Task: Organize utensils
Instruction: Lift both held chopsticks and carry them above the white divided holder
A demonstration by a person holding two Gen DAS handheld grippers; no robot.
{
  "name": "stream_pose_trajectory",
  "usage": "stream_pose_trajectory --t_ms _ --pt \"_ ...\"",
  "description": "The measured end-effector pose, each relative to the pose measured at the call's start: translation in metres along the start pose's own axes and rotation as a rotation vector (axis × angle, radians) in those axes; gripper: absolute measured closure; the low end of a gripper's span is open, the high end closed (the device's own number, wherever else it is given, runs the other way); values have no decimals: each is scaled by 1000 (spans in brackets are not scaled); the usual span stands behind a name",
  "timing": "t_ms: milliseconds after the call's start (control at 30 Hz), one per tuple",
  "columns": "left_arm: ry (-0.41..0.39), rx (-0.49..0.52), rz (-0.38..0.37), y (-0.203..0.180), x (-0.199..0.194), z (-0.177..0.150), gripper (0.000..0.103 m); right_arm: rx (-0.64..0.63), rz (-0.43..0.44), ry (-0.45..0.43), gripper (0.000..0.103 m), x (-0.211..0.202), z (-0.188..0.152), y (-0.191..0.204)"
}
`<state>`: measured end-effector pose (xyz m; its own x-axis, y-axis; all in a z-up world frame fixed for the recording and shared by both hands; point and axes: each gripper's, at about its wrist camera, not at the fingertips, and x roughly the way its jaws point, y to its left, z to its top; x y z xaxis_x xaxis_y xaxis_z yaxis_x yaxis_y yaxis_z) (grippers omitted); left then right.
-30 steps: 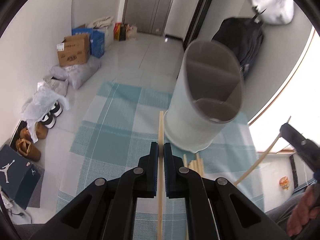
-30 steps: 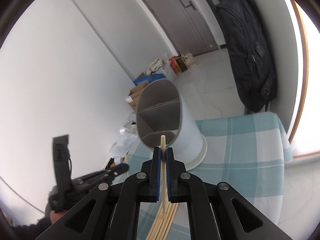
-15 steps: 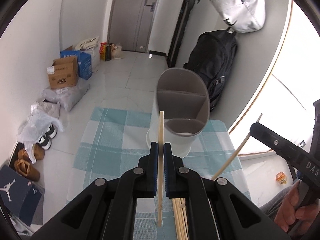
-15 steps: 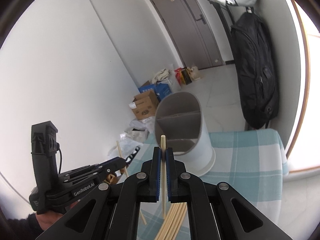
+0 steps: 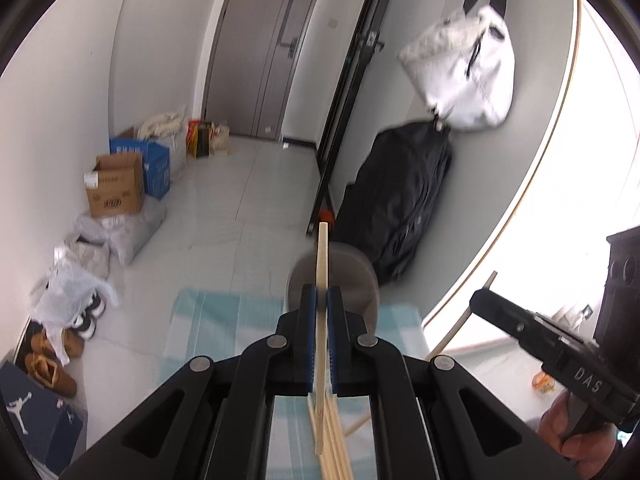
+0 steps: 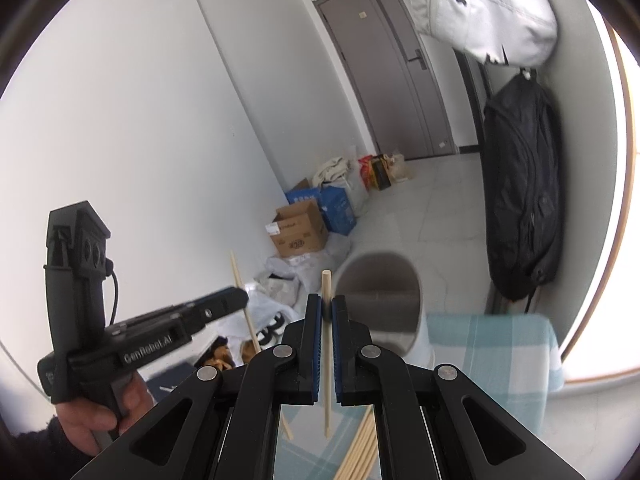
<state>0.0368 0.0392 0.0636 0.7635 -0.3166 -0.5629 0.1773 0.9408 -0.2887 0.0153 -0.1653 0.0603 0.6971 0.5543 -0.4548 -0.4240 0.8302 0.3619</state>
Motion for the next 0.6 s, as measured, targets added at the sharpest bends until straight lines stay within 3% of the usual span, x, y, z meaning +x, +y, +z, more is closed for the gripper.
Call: stream_pose_trajectory --t_ms 300,600 --pt "-111 10 11 -10 17 49 102 23 -10 -27 99 11 64 -14" --pt "-150 11 16 -3 48 71 102 -2 -62 -66 99 38 101 -29"
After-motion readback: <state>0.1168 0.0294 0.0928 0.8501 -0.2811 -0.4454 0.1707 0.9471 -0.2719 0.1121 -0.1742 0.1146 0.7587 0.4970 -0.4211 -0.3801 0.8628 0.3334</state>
